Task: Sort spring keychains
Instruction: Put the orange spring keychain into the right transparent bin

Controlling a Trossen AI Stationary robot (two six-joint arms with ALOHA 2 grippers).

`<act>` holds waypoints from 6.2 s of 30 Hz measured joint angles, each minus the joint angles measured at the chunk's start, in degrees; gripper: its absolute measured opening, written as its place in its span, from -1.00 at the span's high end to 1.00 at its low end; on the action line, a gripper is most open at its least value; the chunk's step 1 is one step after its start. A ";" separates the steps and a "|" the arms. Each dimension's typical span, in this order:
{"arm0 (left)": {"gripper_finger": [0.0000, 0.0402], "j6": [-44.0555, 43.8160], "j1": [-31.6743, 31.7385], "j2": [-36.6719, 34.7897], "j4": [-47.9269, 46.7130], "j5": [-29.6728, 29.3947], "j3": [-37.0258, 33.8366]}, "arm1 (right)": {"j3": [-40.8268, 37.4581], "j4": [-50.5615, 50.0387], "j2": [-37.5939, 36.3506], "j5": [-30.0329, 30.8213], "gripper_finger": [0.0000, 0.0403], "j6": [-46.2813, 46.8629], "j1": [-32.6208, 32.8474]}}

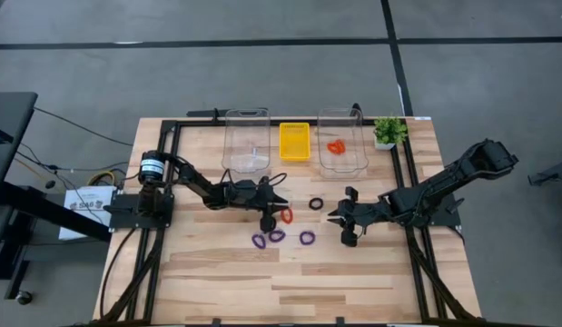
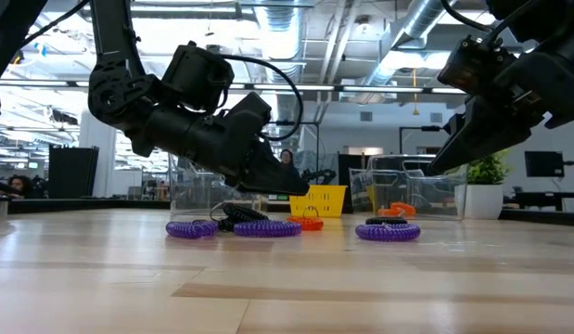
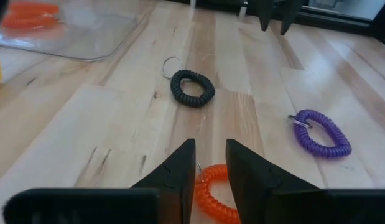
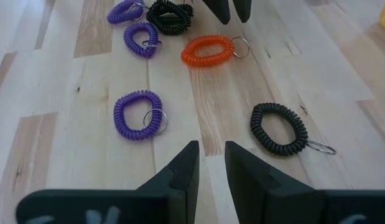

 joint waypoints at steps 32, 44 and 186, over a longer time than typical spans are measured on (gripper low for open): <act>0.57 -1.78 0.04 0.46 -4.06 -0.59 1.88 | 0.00 1.97 0.02 0.04 0.65 -1.42 -0.02; 0.57 -1.76 0.04 0.50 -4.83 -1.16 1.88 | 0.00 2.17 0.02 0.02 0.65 -1.49 -0.02; 0.93 11.34 -4.91 -15.10 -8.87 10.79 6.93 | 0.00 34.43 0.02 0.06 0.65 -24.36 -2.19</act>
